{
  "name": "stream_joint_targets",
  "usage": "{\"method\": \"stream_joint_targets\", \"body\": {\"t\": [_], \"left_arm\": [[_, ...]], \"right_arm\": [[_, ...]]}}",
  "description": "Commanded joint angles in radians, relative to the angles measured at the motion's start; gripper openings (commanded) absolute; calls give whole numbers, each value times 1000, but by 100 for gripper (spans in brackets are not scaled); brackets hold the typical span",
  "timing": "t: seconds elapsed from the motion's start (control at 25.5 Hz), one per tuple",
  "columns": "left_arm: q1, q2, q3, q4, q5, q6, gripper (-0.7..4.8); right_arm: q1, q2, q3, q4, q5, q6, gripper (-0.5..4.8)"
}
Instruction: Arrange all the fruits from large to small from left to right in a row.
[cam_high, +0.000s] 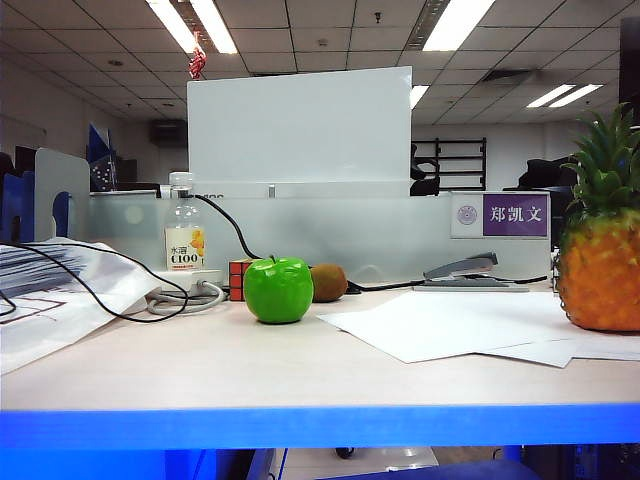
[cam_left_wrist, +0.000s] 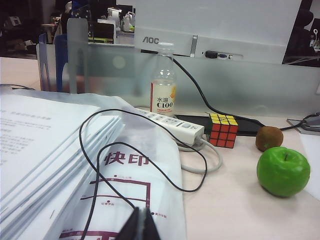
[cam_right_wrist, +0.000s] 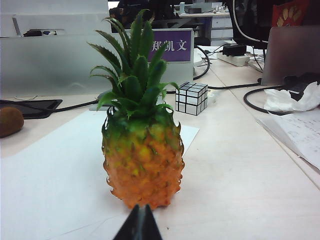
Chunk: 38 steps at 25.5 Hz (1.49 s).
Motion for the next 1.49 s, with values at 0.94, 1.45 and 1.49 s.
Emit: {"method": "stream_joint_targets", "body": {"t": [0.94, 1.45, 1.49], "left_arm": [[-120, 35, 2, 266, 386, -68, -6], [-122, 34, 1, 293, 311, -94, 0], [-122, 34, 1, 297, 310, -94, 0]], "right_arm": [[1, 183, 91, 372, -282, 92, 193], [1, 993, 290, 954, -157, -82, 479], [1, 1047, 315, 972, -157, -89, 479]]}}
